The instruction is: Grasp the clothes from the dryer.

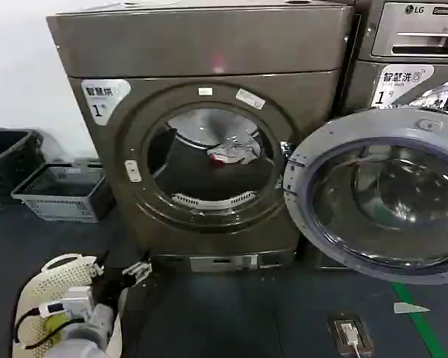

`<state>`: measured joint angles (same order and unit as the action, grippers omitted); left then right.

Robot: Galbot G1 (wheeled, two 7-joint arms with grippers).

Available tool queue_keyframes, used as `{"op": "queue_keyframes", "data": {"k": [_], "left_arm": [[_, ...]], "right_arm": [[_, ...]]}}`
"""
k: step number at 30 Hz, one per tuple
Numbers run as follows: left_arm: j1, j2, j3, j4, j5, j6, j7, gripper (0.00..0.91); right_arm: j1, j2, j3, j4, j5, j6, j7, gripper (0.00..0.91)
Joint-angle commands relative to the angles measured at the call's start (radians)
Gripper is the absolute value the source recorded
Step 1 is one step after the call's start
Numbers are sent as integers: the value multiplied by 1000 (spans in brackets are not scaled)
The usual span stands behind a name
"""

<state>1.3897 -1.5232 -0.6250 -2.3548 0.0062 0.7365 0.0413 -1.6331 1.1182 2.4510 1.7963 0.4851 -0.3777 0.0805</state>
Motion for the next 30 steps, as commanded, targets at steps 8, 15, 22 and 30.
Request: {"op": "queue_keyframes", "data": {"k": [8, 15, 22, 30], "left_arm": [[6, -4, 7, -1, 13, 49, -1, 907], [8, -2, 9, -11, 9, 49, -9, 907], [4, 2, 9, -12, 10, 49, -11, 907], [9, -6, 16, -12, 10, 49, -12, 907]], "right_arm": [[-11, -10, -16, -39, 48, 102, 47, 907], [-10, -11, -18, -34, 65, 91, 58, 907], [-9, -9, -16, -33, 68, 85, 63, 907], [-9, -7, -15, -40, 67, 84, 65, 907]]}}
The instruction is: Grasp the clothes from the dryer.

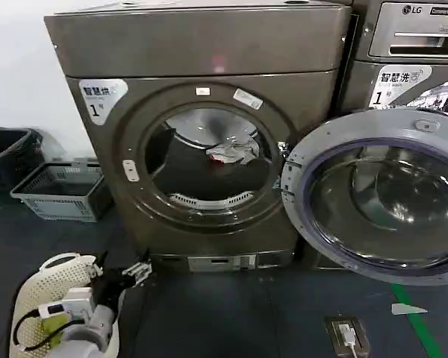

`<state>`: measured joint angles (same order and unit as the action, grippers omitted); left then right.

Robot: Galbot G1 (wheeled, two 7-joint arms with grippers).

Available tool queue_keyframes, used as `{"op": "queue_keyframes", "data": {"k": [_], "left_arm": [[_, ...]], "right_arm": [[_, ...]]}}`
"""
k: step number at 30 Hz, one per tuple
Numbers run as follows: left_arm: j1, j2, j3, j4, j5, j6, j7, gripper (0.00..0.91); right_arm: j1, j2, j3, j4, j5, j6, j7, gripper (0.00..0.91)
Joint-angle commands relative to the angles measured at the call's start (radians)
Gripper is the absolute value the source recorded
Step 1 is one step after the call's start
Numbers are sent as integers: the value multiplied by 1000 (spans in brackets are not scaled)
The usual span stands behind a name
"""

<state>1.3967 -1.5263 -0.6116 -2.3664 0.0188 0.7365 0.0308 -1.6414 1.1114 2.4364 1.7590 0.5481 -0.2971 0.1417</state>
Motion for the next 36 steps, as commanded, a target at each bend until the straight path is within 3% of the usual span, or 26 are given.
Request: {"op": "queue_keyframes", "data": {"k": [1, 29, 33, 36], "left_arm": [[3, -4, 3, -1, -2, 49, -1, 907], [-9, -4, 16, 8, 1, 49, -5, 907], [-13, -5, 21, 6, 8, 49, -5, 907], [-14, -8, 26, -1, 3, 49, -4, 907]], "right_arm": [[-1, 0, 1, -6, 4, 4, 4, 907], [10, 13, -10, -25, 0, 41, 13, 907], [7, 14, -6, -29, 0, 45, 21, 907], [4, 11, -4, -40, 2, 74, 57, 907]]}}
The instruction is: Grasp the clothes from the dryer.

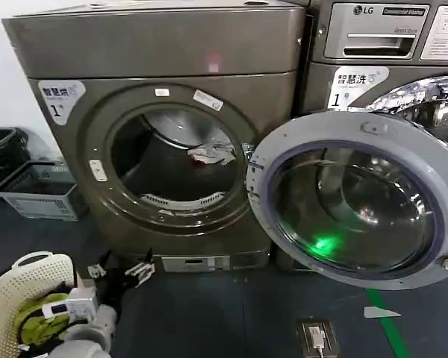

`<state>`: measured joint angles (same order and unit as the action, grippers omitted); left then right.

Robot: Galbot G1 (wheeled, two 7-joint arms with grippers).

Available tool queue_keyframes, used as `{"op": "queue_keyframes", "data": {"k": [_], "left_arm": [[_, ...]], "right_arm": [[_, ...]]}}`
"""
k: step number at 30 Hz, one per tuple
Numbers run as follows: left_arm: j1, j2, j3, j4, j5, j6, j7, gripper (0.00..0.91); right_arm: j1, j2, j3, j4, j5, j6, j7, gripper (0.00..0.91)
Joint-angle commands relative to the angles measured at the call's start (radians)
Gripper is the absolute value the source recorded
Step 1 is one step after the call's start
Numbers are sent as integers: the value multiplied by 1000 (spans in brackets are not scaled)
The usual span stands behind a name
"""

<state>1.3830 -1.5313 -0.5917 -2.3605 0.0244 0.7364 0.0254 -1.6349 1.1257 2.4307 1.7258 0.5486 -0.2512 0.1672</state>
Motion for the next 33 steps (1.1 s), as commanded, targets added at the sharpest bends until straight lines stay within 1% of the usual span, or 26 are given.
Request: {"op": "queue_keyframes", "data": {"k": [1, 6, 11, 33], "left_arm": [[-1, -3, 6, -9, -2, 49, 1, 907], [0, -1, 5, -1, 0, 49, 1, 907], [1, 0, 9, 1, -7, 49, 2, 907], [-8, 3, 20, 29, 5, 49, 2, 907]], "right_arm": [[-4, -3, 4, -6, 7, 33, 32, 907], [-6, -12, 14, -18, 28, 49, 46, 907], [-8, -7, 16, -19, 39, 53, 45, 907], [-19, -2, 31, -28, 41, 51, 50, 907]]}}
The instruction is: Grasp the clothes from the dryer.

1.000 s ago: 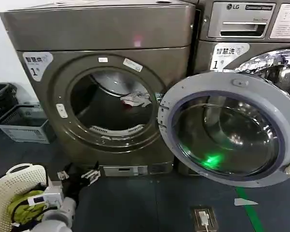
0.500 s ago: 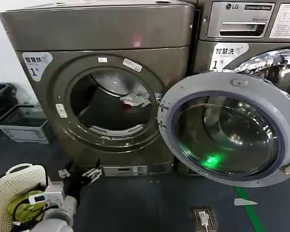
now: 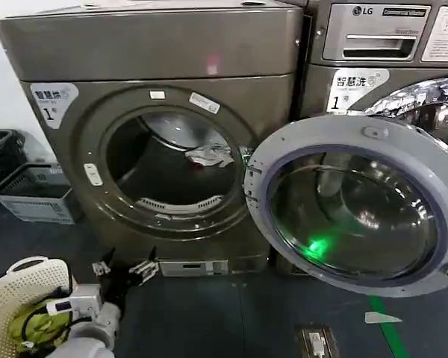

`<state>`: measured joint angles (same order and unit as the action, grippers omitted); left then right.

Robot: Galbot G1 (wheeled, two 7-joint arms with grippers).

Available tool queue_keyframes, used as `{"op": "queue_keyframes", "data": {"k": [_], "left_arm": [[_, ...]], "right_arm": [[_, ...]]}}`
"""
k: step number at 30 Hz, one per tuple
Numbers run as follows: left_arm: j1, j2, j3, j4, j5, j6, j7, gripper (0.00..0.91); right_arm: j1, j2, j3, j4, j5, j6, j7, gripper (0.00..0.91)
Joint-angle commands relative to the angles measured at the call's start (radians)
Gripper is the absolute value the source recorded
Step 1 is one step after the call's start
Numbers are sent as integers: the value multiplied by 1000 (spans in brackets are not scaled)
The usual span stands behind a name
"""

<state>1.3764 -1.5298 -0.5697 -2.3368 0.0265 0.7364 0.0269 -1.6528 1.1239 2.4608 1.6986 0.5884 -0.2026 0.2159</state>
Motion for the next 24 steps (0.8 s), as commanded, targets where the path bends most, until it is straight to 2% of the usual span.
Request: {"op": "queue_keyframes", "data": {"k": [1, 24], "left_arm": [[-1, 1, -2, 7, 3, 49, 1, 907], [-11, 3, 3, 51, 30, 49, -1, 907]], "right_arm": [[0, 0, 0, 1, 1, 2, 1, 907], [1, -4, -3, -2, 2, 2, -1, 907]]}}
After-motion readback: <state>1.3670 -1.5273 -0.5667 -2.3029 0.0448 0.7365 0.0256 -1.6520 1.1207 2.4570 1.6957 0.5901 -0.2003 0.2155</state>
